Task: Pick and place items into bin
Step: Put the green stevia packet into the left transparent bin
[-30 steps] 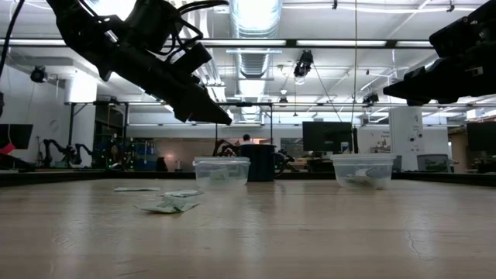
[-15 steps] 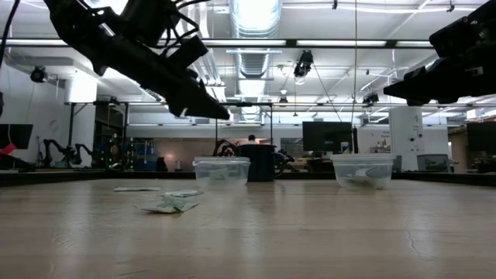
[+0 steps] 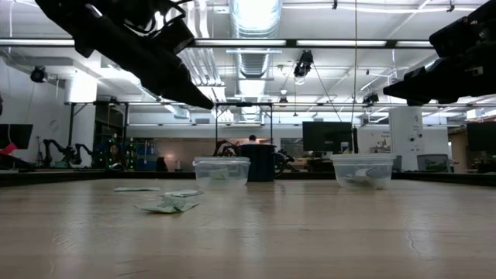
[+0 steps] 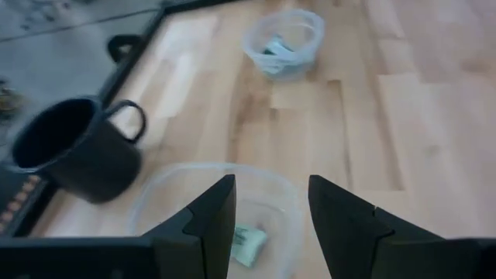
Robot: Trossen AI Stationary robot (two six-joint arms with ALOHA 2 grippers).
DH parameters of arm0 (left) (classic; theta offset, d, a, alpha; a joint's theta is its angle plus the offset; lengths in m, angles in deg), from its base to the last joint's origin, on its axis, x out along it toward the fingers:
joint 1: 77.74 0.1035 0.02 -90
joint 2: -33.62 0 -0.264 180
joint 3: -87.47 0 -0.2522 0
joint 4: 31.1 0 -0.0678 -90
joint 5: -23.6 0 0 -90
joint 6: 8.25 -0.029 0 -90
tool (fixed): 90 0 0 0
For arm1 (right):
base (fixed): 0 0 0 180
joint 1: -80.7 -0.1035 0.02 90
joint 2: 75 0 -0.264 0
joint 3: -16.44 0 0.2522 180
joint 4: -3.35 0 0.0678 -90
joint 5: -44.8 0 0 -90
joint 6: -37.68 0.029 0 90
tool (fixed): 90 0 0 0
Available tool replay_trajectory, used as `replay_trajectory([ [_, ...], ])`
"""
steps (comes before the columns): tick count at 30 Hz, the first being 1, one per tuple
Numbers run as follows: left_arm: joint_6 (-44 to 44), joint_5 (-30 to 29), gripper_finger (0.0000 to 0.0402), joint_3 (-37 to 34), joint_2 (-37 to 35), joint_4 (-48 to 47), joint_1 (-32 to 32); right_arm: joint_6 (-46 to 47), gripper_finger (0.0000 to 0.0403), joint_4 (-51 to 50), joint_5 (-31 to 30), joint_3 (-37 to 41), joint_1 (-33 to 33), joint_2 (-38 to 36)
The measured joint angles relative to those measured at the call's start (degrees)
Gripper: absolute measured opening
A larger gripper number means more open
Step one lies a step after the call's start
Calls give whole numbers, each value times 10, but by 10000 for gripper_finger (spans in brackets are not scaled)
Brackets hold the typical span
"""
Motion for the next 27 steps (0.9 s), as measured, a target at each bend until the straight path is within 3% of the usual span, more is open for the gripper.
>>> replay_trajectory([
  [7, 2, 53, 147, 3, -7, -40, -3, 0, 73, 0, 0, 0, 0, 0],
  [15, 14, 60, 147, 43, -2, -156, -27, 0, 71, 0, 0, 0, 0, 0],
  [27, 11, 70, 147, 71, 4, -163, -88, 0, 84, 0, 0, 0, 0, 0],
])
